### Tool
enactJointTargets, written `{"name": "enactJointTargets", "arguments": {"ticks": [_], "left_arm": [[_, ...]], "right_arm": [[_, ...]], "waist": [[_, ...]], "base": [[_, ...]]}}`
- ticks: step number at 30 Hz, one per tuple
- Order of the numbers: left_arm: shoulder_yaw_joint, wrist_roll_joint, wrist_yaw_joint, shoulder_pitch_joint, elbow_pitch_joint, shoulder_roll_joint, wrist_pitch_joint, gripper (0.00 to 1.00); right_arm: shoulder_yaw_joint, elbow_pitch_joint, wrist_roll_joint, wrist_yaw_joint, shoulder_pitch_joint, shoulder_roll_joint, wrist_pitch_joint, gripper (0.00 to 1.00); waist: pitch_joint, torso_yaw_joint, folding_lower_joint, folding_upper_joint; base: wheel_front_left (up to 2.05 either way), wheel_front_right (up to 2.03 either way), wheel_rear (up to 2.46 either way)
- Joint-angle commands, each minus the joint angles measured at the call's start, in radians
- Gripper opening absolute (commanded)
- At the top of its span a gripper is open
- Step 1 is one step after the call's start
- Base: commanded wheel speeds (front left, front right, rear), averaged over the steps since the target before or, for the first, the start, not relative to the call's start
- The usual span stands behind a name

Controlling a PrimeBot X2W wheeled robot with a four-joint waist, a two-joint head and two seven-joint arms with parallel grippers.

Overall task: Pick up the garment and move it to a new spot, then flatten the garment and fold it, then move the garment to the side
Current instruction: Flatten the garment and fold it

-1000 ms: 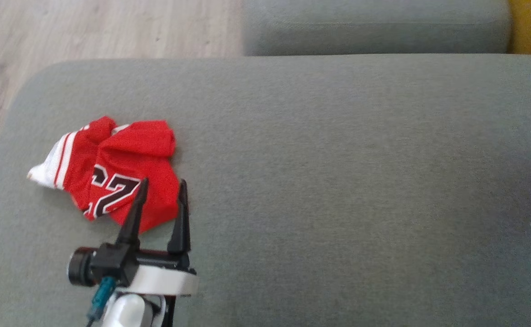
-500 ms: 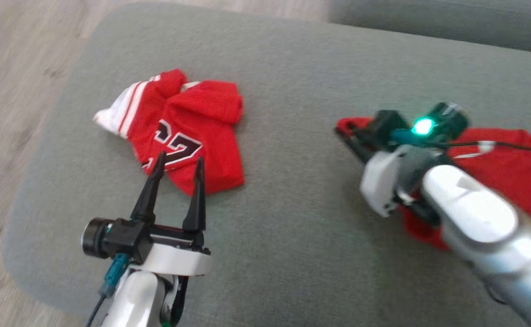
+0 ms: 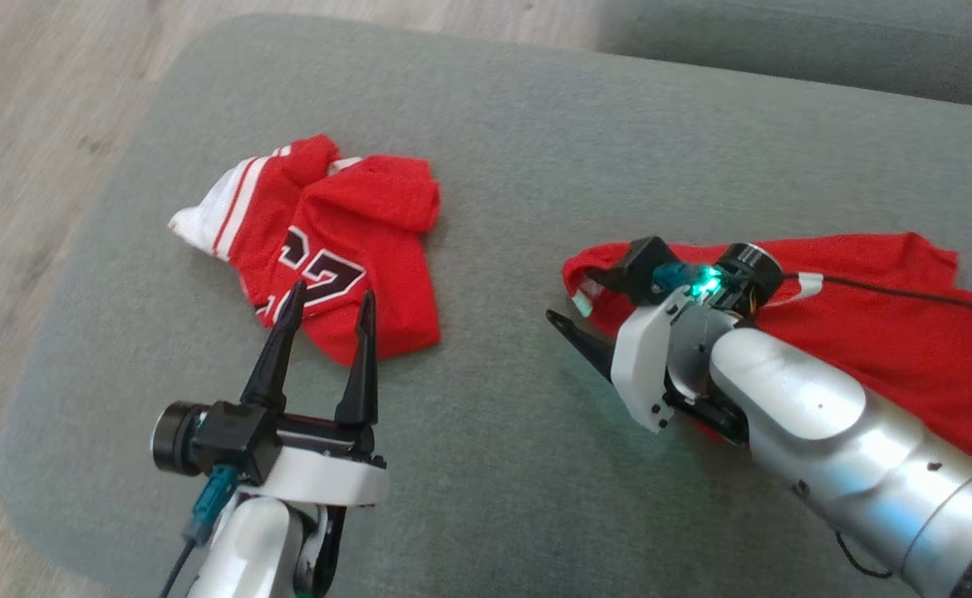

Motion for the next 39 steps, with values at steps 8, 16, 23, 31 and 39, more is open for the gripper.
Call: {"name": "enactJointTargets", "arguments": {"ticks": [8,16,23,31,39], "left_arm": [[0.059,0.015,-0.003,0.000,-0.025,0.006,-0.005,1.00],[0.075,0.023,-0.009,0.016,-0.031,0.015,-0.005,1.00],[0.068,0.014,-0.006,0.036,-0.044,0.009,-0.005,1.00],[0.064,-0.021,-0.006,0.055,-0.050,0.004,-0.005,1.00],[0.056,-0.041,-0.009,0.046,-0.061,0.001,-0.005,1.00]], "right_arm": [[0.020,-0.084,0.151,-0.001,-0.012,-0.043,0.013,1.00],[-0.053,-0.127,0.187,-0.001,0.048,-0.144,-0.014,1.00],[-0.312,-0.113,0.159,-0.001,0.167,-0.183,-0.220,1.00],[-0.810,-0.217,-0.107,-0.001,0.402,-0.003,-0.353,1.00],[-1.038,-0.524,-0.301,-0.001,0.657,0.177,-0.354,1.00]], "waist": [[-0.090,-0.122,0.0000,0.0000],[-0.146,-0.211,0.0000,0.0000],[-0.175,-0.294,0.0000,0.0000],[-0.138,-0.403,0.0000,0.0000],[-0.099,-0.428,0.0000,0.0000]], "base": [[0.00,0.00,0.00],[0.00,0.00,0.00],[0.00,0.00,0.00],[0.00,0.00,0.00],[0.00,0.00,0.00]]}}
